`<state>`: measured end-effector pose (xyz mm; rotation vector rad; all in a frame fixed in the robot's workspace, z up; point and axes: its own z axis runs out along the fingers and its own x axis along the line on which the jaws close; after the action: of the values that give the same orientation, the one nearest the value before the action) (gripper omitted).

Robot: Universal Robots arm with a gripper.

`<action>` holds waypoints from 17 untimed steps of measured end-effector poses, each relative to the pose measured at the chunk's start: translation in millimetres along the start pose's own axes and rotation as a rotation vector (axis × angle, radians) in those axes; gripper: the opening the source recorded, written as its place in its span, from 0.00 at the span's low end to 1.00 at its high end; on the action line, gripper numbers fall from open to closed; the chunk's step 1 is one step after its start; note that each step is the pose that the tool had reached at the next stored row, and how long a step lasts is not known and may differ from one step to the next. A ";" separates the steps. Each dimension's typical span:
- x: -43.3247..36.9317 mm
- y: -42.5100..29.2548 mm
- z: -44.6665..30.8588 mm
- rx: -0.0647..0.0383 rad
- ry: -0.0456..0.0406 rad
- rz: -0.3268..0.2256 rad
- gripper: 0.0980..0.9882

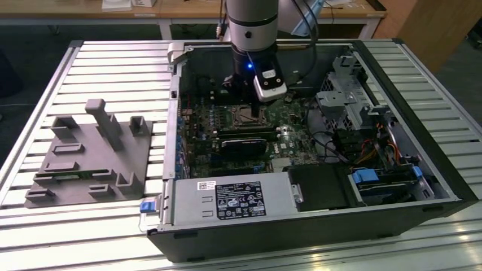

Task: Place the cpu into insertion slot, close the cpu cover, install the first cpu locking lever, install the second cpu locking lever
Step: 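Install the second cpu locking lever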

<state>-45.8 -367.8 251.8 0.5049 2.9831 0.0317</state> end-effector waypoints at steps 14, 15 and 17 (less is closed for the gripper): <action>14.0 -7.7 14.5 -0.052 0.0184 -0.085 0.01; 14.7 -8.4 15.9 -0.053 0.0191 -0.092 0.01; 15.2 -9.5 17.7 -0.054 0.0198 -0.104 0.01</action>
<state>-61.0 -371.7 232.1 0.3449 3.0137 0.1086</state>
